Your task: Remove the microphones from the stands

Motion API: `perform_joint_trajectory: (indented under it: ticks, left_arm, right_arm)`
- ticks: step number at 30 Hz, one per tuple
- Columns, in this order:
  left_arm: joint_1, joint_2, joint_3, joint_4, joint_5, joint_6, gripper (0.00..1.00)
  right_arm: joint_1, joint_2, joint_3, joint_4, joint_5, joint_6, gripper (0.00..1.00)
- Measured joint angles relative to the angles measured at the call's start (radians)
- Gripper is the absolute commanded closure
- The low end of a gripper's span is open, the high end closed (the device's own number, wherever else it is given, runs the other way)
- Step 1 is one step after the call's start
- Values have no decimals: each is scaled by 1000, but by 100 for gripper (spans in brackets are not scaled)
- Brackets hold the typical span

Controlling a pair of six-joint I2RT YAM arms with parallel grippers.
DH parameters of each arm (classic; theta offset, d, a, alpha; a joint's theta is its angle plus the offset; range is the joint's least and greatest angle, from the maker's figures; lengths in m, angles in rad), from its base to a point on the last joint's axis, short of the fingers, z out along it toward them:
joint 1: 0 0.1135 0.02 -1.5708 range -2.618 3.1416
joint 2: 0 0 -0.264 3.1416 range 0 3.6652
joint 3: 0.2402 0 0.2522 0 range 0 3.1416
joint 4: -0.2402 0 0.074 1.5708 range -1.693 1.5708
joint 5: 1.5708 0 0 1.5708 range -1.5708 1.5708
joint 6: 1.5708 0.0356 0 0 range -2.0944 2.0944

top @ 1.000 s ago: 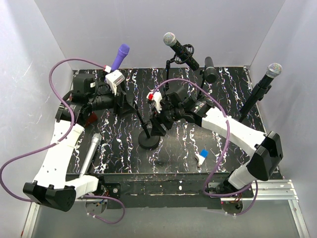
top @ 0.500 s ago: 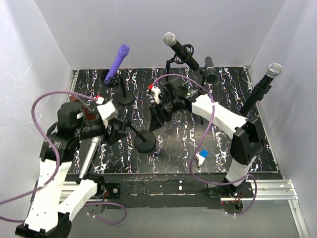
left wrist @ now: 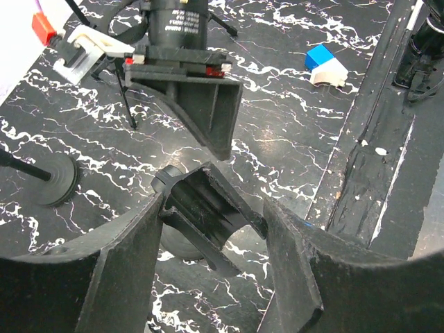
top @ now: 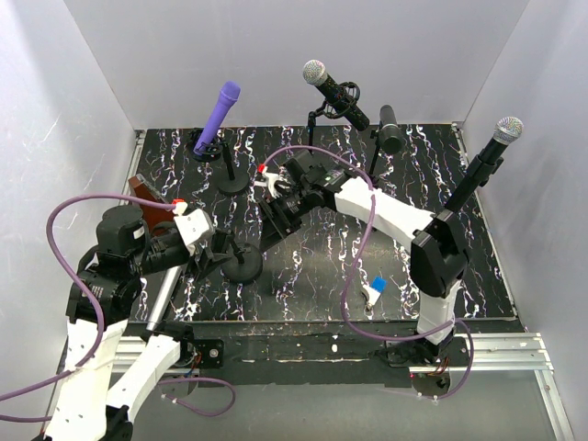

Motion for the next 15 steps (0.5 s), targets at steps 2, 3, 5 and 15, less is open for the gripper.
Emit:
perform_joint_trajectory:
  ticks: [2,3,5,15]
  left_arm:
    - [0,0,0,0,0,-4,79]
    - [0,0,0,0,0,-7,80]
    - [0,-1,0,0,-1,-10,79]
    - [0,1,12,-24,-3,-2,80]
  right_arm:
    - [4,31,12,22,-10,23,30]
    - [4,42,14,27,-15,32,30]
    - [4,73,21,48,-39,59,31]
    - [6,183,33,179,-197,192,40]
